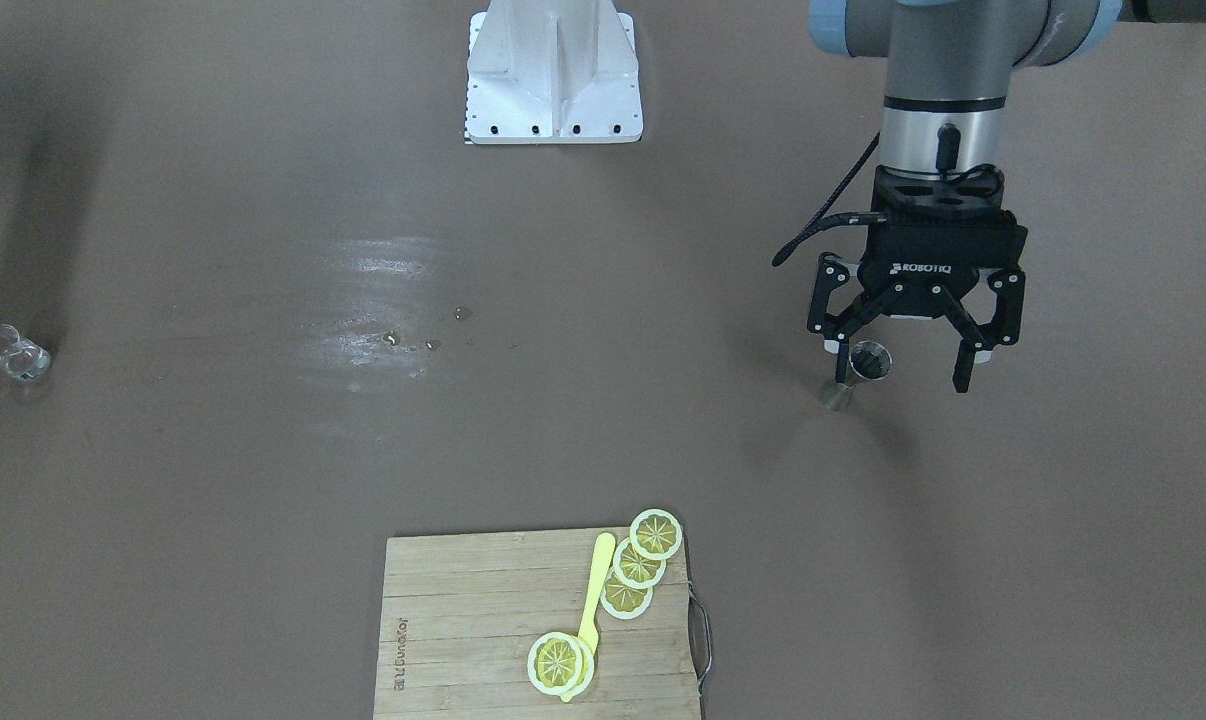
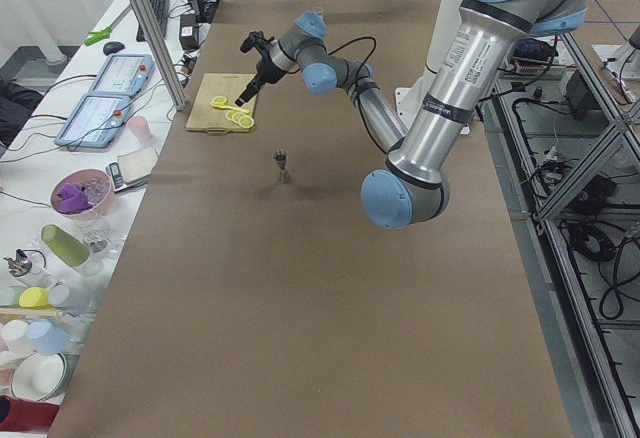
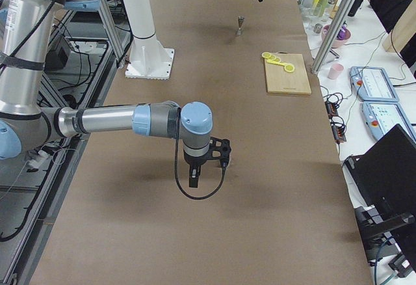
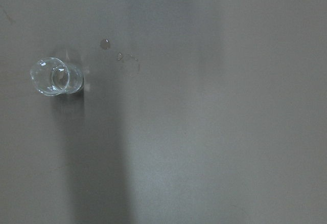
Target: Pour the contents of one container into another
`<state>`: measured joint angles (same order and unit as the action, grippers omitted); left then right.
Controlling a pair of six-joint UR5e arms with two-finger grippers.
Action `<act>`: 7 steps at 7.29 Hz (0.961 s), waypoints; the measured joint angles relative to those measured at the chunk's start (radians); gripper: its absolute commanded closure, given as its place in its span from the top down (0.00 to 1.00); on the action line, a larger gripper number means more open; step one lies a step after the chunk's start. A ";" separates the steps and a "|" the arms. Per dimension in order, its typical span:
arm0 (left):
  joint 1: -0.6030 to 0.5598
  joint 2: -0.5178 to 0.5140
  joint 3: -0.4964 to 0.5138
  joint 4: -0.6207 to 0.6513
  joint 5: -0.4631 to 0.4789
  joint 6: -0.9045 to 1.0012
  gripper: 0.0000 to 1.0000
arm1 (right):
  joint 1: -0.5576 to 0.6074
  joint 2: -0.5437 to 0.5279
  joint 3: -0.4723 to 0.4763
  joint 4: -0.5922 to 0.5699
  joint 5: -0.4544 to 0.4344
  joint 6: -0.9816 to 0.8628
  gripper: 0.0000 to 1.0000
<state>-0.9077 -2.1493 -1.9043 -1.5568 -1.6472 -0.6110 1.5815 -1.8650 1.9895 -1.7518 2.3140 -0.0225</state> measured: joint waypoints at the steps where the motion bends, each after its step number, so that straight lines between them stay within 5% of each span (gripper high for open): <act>1: -0.056 -0.034 0.019 0.073 -0.102 0.078 0.97 | 0.000 0.000 -0.001 0.000 0.000 0.000 1.00; 3: -0.174 -0.083 0.109 0.130 -0.245 0.259 0.97 | 0.000 0.000 -0.001 0.000 0.004 -0.001 1.00; 7: -0.330 -0.094 0.213 0.138 -0.371 0.490 0.97 | 0.000 0.000 -0.001 0.000 0.007 -0.001 1.00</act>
<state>-1.2373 -2.2430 -1.6917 -1.4191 -2.0177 -0.1210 1.5815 -1.8653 1.9880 -1.7518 2.3207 -0.0230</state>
